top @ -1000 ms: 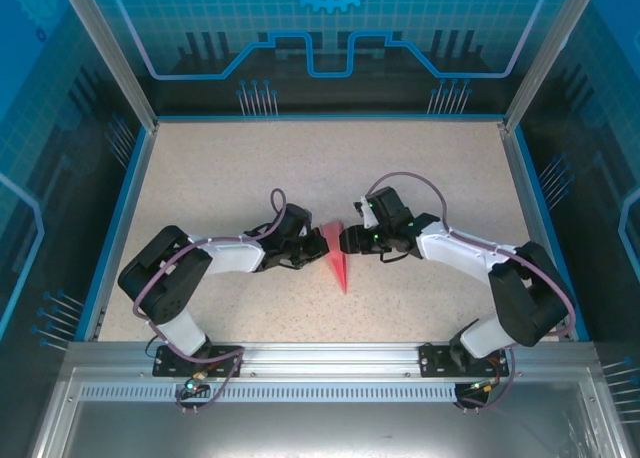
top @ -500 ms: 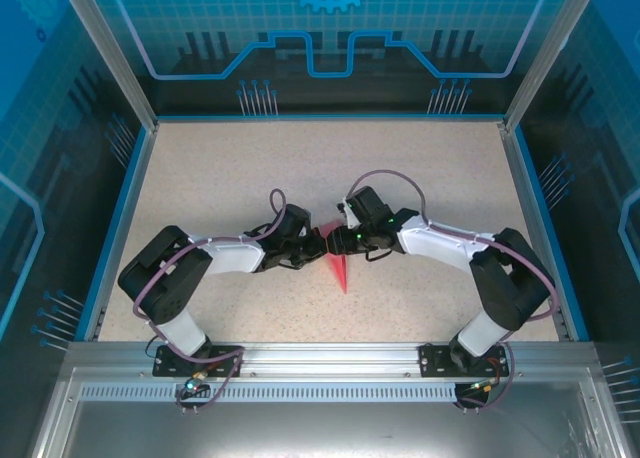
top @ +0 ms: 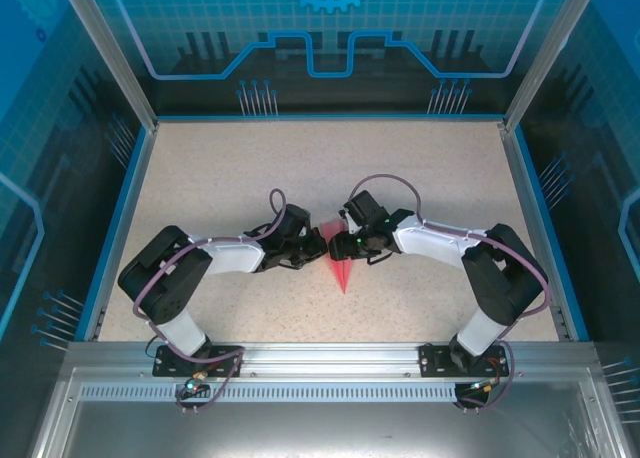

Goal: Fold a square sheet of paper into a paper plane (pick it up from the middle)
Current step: Move the paper plane to the center of the table.

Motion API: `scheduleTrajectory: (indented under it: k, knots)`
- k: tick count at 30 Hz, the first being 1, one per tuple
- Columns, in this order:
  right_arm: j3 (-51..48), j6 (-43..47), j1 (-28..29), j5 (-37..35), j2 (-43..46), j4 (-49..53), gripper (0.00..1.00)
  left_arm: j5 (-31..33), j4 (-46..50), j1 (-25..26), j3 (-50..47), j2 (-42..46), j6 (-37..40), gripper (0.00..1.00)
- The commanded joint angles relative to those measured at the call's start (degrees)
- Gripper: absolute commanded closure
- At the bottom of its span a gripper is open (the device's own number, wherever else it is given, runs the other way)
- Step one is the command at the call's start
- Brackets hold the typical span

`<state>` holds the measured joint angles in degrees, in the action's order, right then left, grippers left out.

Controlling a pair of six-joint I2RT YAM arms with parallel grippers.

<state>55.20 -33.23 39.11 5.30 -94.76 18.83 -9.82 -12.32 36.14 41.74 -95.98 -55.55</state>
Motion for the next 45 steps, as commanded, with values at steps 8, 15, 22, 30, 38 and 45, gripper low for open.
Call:
scheduleTrajectory:
  k: [8,15,22,30,38,45]
  knots:
    - [-1.4,-0.9,1.6,-0.7,1.0,1.6,0.39,1.2,0.8,-0.3,0.4,-0.3,0.1,1.00]
    - [-2.3,-3.2,2.9,2.7,0.5,0.5,0.39,0.9,0.8,-0.4,0.7,-0.4,0.1,1.00]
    - [-4.5,-7.1,3.1,5.1,1.9,-3.7,0.36,0.6,0.5,-0.3,0.5,-0.6,0.0,1.00]
    - [-4.5,-7.0,3.0,4.4,0.9,-3.7,0.46,0.4,0.4,-0.3,0.4,-0.4,0.0,1.00]
    - [-3.4,-7.1,3.7,0.3,-0.9,-1.0,0.57,0.1,0.4,-0.3,0.6,-0.3,0.0,1.00]
    - [-2.2,-7.1,4.3,-0.7,-2.2,-0.4,0.60,0.0,0.9,-0.4,0.7,0.0,-0.3,0.95]
